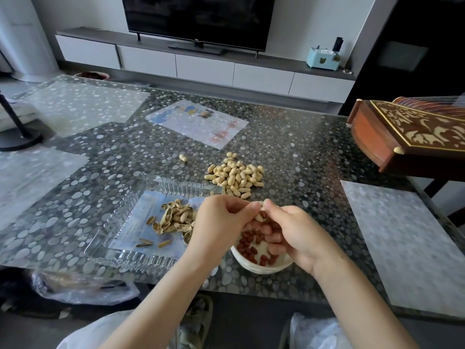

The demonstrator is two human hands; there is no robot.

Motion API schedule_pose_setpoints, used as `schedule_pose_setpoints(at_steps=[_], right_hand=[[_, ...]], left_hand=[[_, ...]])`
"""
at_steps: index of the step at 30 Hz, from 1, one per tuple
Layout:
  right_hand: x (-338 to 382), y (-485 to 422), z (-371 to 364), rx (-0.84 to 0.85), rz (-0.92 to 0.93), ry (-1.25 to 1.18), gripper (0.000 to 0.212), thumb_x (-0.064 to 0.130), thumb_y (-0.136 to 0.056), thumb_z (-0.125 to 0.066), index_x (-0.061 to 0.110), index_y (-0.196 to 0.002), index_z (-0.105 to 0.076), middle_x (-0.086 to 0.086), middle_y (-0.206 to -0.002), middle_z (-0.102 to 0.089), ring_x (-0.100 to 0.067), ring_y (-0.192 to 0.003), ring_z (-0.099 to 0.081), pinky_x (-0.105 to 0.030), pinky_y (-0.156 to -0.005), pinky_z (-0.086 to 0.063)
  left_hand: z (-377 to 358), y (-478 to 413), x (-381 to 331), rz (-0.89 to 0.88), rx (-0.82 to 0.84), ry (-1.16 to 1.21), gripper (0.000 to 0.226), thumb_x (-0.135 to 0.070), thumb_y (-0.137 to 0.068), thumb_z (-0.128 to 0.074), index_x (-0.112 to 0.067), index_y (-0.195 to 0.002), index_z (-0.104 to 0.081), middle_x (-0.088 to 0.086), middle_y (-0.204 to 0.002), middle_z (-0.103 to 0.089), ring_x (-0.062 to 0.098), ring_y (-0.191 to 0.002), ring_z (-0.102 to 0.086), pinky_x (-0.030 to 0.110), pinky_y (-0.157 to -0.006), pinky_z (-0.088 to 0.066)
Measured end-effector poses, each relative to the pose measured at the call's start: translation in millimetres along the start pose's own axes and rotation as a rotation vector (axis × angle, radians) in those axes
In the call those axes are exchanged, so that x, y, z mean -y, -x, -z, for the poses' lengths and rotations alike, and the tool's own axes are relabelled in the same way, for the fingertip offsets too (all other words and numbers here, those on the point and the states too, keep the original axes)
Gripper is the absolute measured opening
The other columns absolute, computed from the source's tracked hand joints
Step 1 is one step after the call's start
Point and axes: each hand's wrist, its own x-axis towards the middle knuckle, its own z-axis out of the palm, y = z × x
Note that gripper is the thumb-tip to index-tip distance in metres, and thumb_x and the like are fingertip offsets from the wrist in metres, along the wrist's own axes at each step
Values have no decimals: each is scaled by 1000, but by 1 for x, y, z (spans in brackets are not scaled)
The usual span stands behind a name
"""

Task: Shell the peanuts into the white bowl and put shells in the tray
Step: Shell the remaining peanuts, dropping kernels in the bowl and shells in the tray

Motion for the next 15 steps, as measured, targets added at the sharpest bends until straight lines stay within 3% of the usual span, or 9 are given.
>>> schedule_pose_setpoints(at_steps=[3,7,10,13,15], right_hand=[[-4,2,10,-90,0,64,39,38,-100,-43,13,-86,-70,9,-52,-56,-4,-50,-53,-17,-43,-38],[-11,0,20,-248,99,283,46,41,-98,-45,7,-75,-66,-2,-59,-51,-14,-56,-48,-30,-55,-38],[-12,5,24,-354,317,586,45,36,-97,-48,6,-67,-65,2,-50,-48,-6,-43,-40,-17,-45,-32],[-14,8,27,-362,438,751,47,32,-95,-53,15,-52,-49,7,-45,-40,-6,-40,-35,-20,-44,-32],[-16,6,30,-338,443,790,45,33,-94,-54,10,-55,-54,4,-48,-45,-7,-44,-37,-21,-44,-30]], left_hand=[[-10,1,-3,-48,7,-93,11,-36,-81,-71,-30,-72,-72,-9,-68,-72,1,-62,-66,17,-63,-54],[-20,-1,-7,-38,9,-125,20,-37,-81,-71,-35,-62,-66,-8,-68,-71,5,-64,-67,22,-65,-56],[-25,-1,-9,-23,-14,-197,25,-39,-81,-71,-32,-57,-63,-8,-66,-69,7,-64,-66,17,-57,-50],[-28,-4,-6,-13,-40,-257,27,-41,-79,-72,-23,-60,-65,-4,-68,-69,7,-62,-63,13,-53,-46],[-27,-7,-3,-14,-54,-278,29,-42,-78,-73,-20,-62,-64,-4,-67,-68,4,-59,-60,10,-50,-43]])
